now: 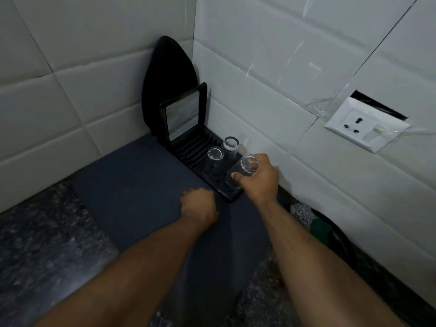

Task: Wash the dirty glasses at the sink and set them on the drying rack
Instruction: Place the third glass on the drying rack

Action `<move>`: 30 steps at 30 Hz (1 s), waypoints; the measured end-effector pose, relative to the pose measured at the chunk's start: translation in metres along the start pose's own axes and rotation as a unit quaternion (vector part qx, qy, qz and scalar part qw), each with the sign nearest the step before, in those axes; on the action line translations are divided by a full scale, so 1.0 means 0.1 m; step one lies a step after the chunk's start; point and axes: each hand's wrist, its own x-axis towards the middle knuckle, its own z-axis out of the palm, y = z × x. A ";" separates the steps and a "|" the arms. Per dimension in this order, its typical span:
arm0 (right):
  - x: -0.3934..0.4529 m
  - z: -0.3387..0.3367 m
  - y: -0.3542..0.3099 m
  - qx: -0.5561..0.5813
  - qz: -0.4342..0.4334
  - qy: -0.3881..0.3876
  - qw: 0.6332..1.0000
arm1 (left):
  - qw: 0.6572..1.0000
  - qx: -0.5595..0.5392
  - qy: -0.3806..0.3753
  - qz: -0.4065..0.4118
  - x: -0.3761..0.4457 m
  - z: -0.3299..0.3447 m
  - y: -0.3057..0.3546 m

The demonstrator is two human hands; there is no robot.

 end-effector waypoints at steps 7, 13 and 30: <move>0.29 -0.11 0.13 -0.016 0.007 0.032 0.999 | 0.999 0.003 -0.041 0.002 0.12 0.05 0.31; 0.48 -0.02 0.23 -0.015 0.008 0.014 1.000 | 0.998 0.016 -0.050 0.024 0.26 0.08 0.27; 0.64 0.19 0.28 -0.016 -0.019 -0.007 1.000 | 0.999 0.005 -0.034 0.020 0.23 0.12 0.25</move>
